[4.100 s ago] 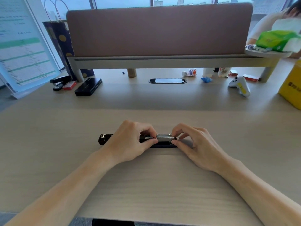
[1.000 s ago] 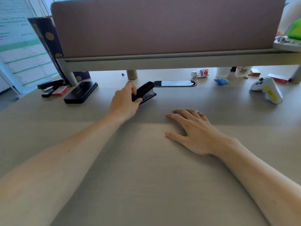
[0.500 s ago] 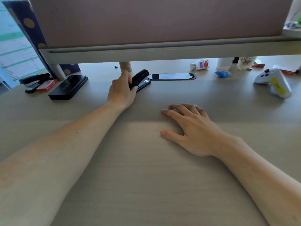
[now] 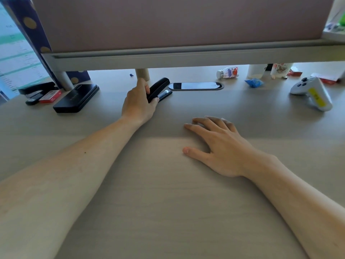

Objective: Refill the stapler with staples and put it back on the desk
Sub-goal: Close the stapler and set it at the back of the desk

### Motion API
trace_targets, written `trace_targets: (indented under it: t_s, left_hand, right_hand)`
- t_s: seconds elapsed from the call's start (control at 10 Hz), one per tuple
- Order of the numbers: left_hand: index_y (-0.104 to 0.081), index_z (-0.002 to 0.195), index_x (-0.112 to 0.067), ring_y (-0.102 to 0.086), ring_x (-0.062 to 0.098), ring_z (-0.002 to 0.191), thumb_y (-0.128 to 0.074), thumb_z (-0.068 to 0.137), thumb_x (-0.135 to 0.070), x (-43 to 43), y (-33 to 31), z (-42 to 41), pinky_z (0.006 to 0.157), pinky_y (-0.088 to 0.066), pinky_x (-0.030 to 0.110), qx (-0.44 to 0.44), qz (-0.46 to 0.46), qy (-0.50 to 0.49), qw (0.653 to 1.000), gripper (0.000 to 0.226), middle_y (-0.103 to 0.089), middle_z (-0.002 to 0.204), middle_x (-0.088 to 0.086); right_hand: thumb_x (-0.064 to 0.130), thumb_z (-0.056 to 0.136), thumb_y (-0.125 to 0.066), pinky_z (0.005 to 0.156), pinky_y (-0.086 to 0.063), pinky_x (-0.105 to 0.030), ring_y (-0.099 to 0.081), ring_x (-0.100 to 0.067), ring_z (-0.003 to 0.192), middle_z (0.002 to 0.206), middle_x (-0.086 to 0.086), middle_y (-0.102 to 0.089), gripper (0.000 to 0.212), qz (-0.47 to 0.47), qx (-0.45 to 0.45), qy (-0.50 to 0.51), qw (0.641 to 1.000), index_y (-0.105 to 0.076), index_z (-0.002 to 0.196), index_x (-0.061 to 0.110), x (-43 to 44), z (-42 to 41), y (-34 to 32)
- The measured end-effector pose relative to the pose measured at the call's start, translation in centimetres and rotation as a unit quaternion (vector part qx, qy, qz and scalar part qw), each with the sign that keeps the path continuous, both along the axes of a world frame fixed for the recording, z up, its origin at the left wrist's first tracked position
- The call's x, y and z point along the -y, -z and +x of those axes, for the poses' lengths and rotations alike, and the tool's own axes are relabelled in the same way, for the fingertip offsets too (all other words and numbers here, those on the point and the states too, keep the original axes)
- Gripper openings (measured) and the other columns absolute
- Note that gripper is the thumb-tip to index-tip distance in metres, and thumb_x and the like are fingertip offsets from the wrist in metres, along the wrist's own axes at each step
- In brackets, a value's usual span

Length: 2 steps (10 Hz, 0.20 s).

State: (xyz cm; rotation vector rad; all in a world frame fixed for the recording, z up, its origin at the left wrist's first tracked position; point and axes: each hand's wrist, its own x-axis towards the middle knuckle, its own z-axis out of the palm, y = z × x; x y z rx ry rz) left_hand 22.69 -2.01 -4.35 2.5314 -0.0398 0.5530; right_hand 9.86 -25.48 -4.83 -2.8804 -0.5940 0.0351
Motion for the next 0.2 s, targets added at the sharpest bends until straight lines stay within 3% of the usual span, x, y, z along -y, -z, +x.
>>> trace_targets:
  t_s: [0.1,0.2]
  left_hand:
    - [-0.05,0.115,-0.011,-0.057,0.033,0.116,-0.069,0.092,-0.035,-0.3,-0.8,-1.5,0.094,-0.048,0.045,0.036,0.02,0.032,0.999,0.038,-0.062,0.123,0.012]
    - [-0.055,0.124,-0.019,-0.056,0.03,0.12,-0.068,0.092,-0.039,-0.7,-2.0,-5.3,0.101,-0.048,0.048,0.057,0.027,0.117,0.991,0.04,-0.062,0.13,0.007]
  right_hand:
    - [0.081,0.089,-0.022,0.129,-0.007,-0.047,-0.011,-0.019,0.159,0.169,0.012,-0.023,0.079,0.006,0.0,-0.003,1.0,-0.023,0.159,0.046,0.0,0.0,-0.1]
    - [0.082,0.088,-0.021,0.13,-0.007,-0.047,-0.012,-0.019,0.159,0.169,0.012,-0.023,0.081,0.004,0.002,-0.003,1.0,-0.023,0.16,0.045,-0.1,-0.3,-0.5]
